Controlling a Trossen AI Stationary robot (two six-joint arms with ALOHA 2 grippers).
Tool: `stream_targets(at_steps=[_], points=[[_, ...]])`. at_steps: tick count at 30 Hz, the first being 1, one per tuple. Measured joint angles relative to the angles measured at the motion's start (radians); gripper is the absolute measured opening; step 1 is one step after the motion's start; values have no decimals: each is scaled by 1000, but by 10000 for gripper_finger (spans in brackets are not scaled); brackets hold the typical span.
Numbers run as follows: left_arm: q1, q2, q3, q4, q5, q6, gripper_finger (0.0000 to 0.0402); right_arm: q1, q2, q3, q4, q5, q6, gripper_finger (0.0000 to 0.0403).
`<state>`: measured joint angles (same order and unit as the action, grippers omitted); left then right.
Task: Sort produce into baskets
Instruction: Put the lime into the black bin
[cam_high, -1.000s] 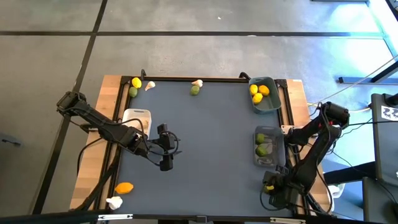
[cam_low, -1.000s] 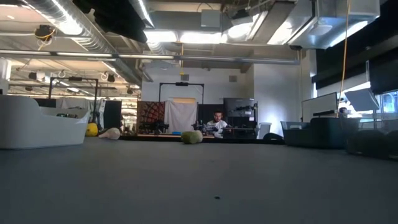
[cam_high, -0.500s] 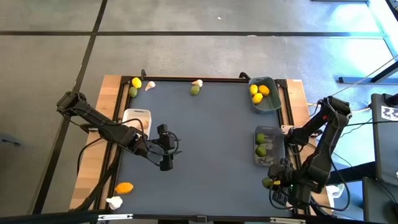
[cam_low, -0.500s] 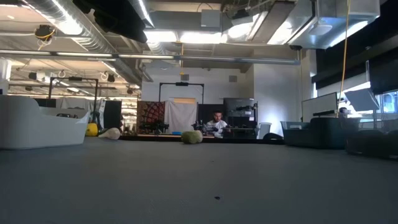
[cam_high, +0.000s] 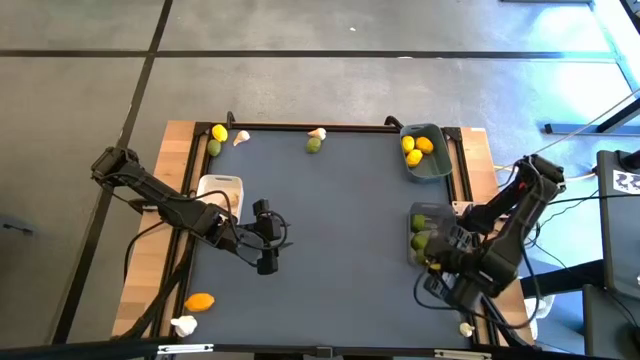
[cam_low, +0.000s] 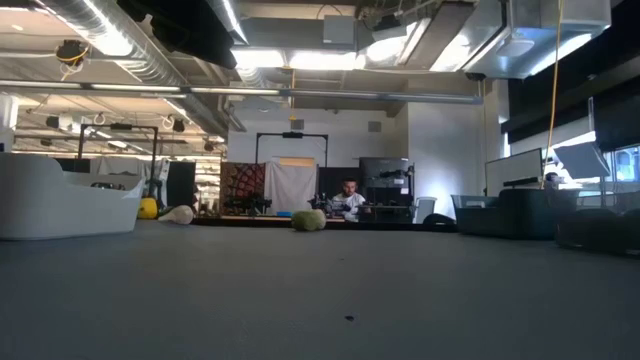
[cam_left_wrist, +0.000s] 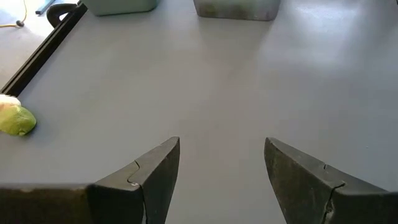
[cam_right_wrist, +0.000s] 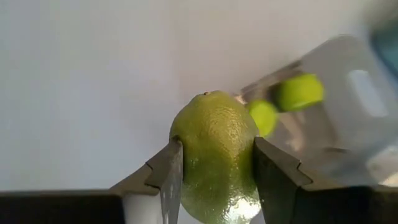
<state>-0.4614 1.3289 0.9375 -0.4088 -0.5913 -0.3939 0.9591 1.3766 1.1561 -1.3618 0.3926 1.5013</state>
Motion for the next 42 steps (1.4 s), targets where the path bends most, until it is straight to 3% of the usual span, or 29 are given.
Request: stream_targets(at_steps=[11,28,33,42], points=[[0,0,0,0,0,0,230,-106,-1,-85,-41,-45,-88,154],[0,0,0,0,0,8,230,-223,-1,-288,244,-213,-301,154],[0,0,0,-1,0,16,230,-220,-1,-321,330,-228,-332,154],[0,0,0,0,0,19,230,-220,-1,-340,323,-227,-332,165]])
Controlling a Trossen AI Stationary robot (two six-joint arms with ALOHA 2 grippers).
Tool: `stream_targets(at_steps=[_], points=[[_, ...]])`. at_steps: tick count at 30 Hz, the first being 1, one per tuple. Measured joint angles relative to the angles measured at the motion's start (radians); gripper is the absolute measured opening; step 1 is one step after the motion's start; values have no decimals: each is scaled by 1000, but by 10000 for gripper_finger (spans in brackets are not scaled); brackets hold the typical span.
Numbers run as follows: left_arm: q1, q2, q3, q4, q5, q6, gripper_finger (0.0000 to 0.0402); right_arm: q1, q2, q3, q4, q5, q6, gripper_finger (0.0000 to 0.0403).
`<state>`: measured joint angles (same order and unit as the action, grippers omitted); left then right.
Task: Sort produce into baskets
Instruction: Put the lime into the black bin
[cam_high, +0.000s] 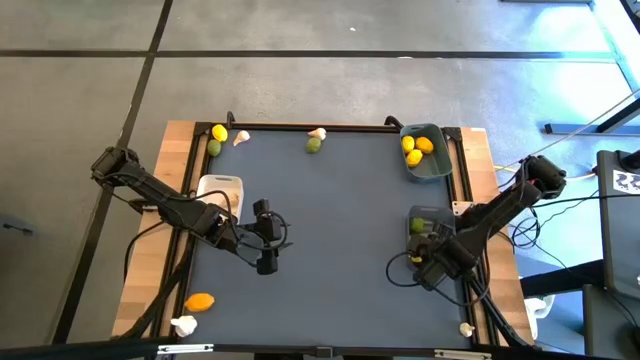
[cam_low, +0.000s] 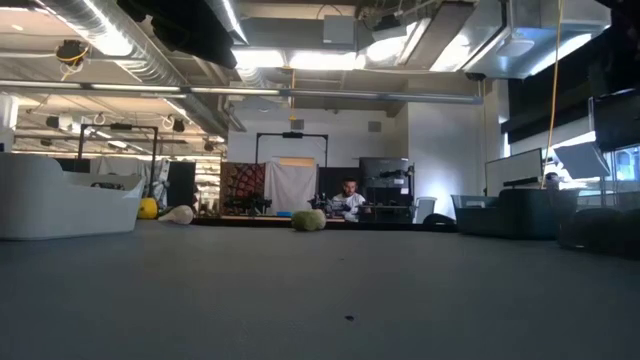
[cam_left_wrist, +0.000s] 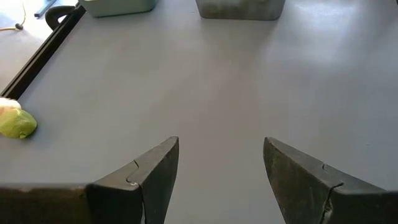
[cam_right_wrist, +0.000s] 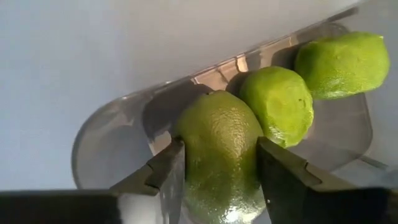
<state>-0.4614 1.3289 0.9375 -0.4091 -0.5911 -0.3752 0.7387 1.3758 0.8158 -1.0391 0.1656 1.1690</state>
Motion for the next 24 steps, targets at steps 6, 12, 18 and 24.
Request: stream_targets(at_steps=[6,12,18,24], points=[[0,0,0,0,0,-1,230,0,0,0,2,7,0,222],[0,0,0,0,0,-2,230,0,0,0,2,17,0,255],[0,0,0,0,0,1,230,0,0,29,-38,-1,0,248],[0,0,0,0,0,3,230,0,0,140,-152,21,-19,241]])
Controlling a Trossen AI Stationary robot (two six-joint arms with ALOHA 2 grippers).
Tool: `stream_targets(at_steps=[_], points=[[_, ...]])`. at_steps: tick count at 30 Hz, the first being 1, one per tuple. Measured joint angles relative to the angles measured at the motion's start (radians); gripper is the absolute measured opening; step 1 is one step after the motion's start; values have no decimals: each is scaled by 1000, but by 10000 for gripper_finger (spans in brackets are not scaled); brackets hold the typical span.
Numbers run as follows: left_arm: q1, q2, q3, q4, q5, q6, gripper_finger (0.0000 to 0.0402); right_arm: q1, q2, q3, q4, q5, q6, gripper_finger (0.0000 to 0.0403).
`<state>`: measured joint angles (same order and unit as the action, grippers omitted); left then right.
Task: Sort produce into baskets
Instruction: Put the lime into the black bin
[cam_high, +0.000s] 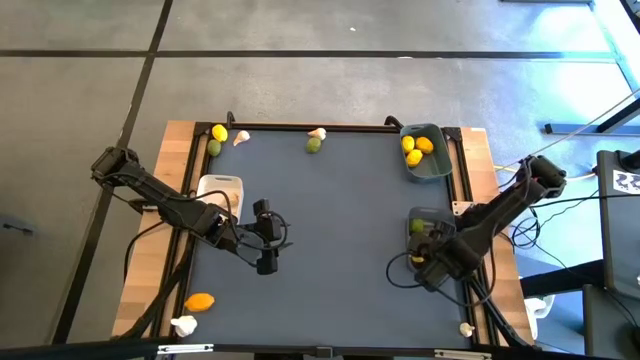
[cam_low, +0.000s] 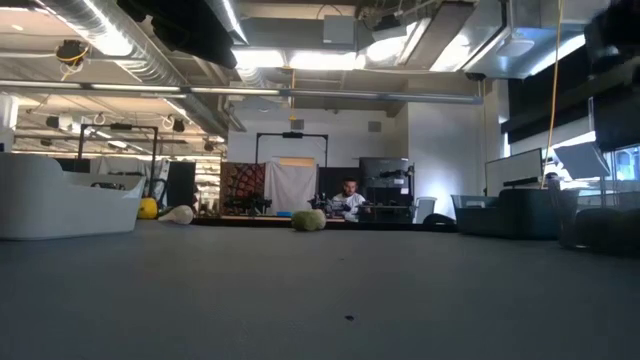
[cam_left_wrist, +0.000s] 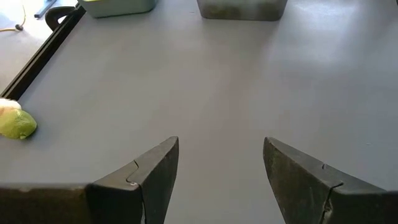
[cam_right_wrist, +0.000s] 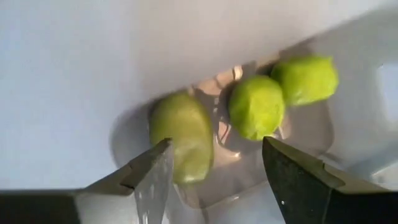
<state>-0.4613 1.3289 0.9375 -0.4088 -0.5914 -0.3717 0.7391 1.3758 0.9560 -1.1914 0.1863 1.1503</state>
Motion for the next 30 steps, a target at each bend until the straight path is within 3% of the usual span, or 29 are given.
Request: stream_targets(at_steps=[7,16,22,30], points=[[6,0,0,0,0,0,230,0,0,109,-15,185,-37,241],[63,0,0,0,-4,-4,230,-20,0,124,84,498,-148,241],[146,0,0,1,-40,-38,230,-100,1,124,99,582,-194,241],[269,0,0,18,-42,-49,230,-206,2,101,193,592,-276,241]])
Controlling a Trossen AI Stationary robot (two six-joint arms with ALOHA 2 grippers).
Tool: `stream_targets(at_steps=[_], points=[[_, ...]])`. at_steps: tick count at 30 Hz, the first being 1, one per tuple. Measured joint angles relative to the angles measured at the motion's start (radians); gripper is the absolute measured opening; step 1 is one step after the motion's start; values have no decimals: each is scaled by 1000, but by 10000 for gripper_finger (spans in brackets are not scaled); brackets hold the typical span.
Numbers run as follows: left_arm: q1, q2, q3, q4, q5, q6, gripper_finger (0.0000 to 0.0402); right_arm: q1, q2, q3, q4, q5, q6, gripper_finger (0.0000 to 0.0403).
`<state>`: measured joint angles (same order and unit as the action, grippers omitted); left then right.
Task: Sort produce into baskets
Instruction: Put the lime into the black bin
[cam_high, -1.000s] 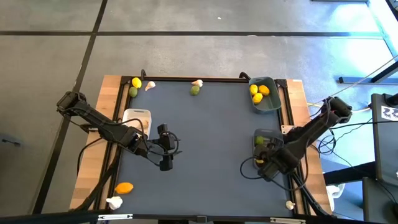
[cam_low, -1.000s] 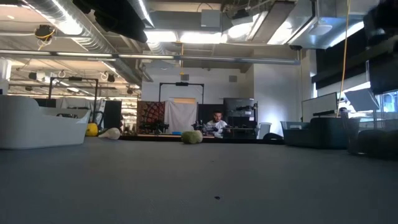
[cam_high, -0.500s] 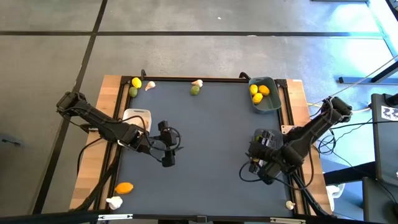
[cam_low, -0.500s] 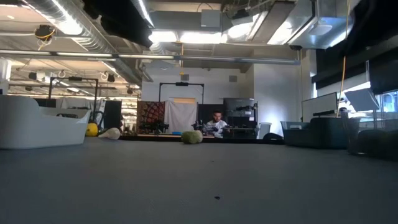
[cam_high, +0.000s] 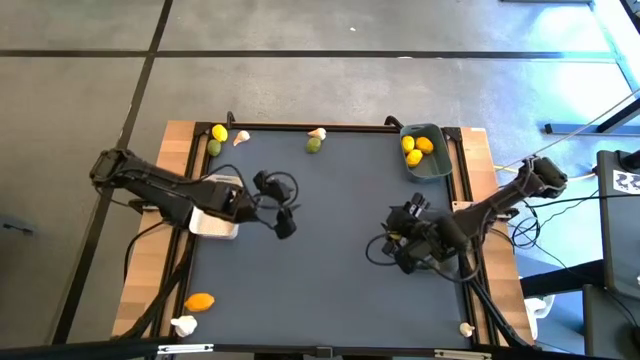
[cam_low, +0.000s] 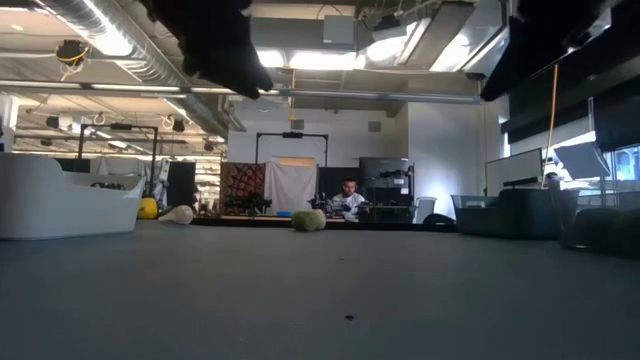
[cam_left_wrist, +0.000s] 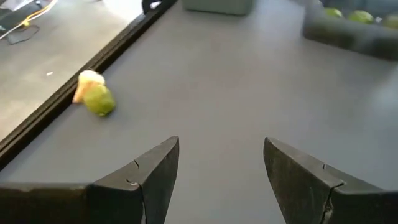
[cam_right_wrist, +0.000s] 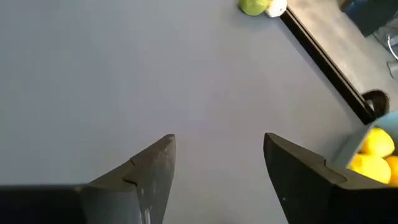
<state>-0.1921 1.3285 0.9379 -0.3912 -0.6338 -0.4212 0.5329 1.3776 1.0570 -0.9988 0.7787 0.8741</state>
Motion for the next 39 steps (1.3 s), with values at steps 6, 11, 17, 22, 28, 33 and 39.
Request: stream_targets(at_steps=[6,11,17,22,28,33,39], points=[[70,0,0,35,0,11,230,-40,1,-60,146,-21,-107,241],[136,0,0,43,0,30,238,-45,1,-87,206,-24,-141,241],[207,0,0,33,1,0,293,-44,1,-90,224,-28,-150,241],[248,0,0,34,1,-18,328,-44,1,-90,224,-28,-150,241],[253,2,0,47,2,-22,330,-44,1,-90,223,-17,-154,241],[319,28,0,107,48,-28,326,-44,1,-90,240,7,-173,241],[431,95,0,182,183,-10,326,-44,1,-90,247,8,-175,241]])
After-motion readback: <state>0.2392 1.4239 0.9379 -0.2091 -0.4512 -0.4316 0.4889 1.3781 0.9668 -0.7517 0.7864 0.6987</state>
